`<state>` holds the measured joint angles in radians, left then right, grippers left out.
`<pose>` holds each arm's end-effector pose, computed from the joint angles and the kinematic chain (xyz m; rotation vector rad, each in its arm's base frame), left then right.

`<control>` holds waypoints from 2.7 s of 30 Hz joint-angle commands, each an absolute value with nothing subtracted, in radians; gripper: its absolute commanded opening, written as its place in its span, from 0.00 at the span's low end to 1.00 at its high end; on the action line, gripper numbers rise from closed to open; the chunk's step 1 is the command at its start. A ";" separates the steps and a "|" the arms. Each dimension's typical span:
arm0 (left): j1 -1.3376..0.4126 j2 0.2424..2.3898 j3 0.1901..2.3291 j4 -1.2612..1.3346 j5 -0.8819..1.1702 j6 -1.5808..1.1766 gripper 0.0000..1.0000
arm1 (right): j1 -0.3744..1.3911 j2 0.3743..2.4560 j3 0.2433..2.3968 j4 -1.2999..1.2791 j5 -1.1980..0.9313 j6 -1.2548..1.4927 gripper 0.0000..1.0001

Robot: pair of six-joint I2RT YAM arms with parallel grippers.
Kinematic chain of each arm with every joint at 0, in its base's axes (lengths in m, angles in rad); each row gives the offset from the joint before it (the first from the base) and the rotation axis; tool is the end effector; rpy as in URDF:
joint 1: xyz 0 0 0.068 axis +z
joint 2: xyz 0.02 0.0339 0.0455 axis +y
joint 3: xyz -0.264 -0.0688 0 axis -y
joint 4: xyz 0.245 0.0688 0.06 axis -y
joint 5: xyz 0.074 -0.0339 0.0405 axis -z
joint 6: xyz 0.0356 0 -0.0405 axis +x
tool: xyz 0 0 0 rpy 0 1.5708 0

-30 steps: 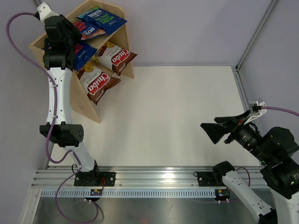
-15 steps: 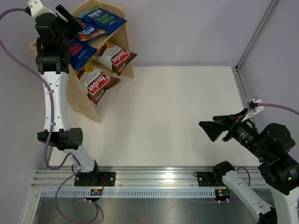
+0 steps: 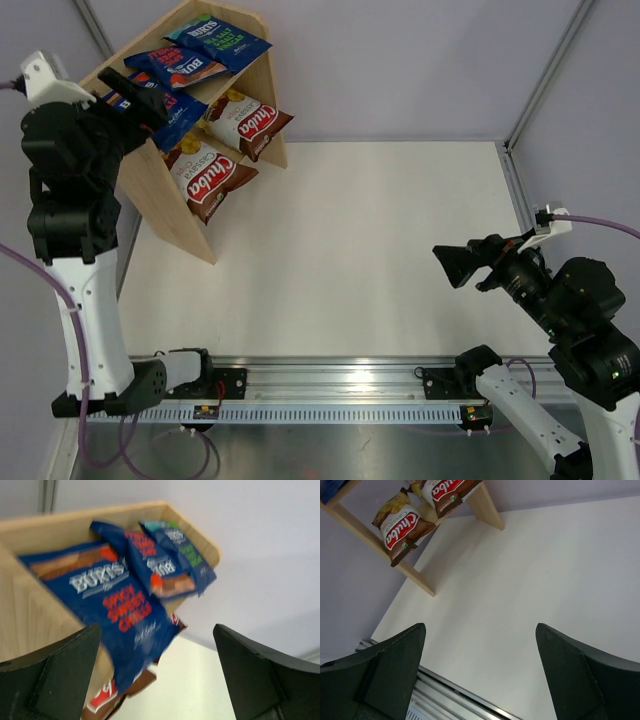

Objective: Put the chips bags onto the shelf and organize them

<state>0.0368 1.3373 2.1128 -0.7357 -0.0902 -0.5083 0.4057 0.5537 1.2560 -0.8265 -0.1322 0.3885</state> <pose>0.2010 0.0106 0.5891 -0.4834 1.4611 -0.3062 0.0461 0.0249 0.4428 -0.1167 1.7403 0.7009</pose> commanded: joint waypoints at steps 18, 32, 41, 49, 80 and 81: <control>0.012 0.441 1.139 -0.827 0.228 -0.235 0.99 | 0.405 0.505 1.172 -0.874 0.255 0.262 0.99; -0.055 0.204 0.789 -0.618 0.170 -0.242 0.99 | 0.405 0.413 1.052 -0.858 0.264 0.218 1.00; -0.060 0.175 0.724 -0.595 0.072 -0.245 0.99 | 0.405 0.390 1.005 -0.821 0.345 0.242 0.99; -0.061 0.183 0.719 -0.630 -0.100 -0.322 0.99 | 0.405 0.387 1.046 -0.861 0.327 0.192 1.00; -0.061 0.183 0.647 -0.540 0.207 -0.215 0.99 | 0.405 0.390 1.040 -0.868 0.325 0.219 0.99; -0.061 0.183 0.647 -0.538 0.206 -0.215 0.99 | 0.403 0.391 1.042 -0.871 0.327 0.219 1.00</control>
<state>-0.0582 0.1848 0.6498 -0.5877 0.1799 -0.2321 0.4057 0.3798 1.0271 -0.8814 0.2981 0.2134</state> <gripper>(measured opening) 0.988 0.993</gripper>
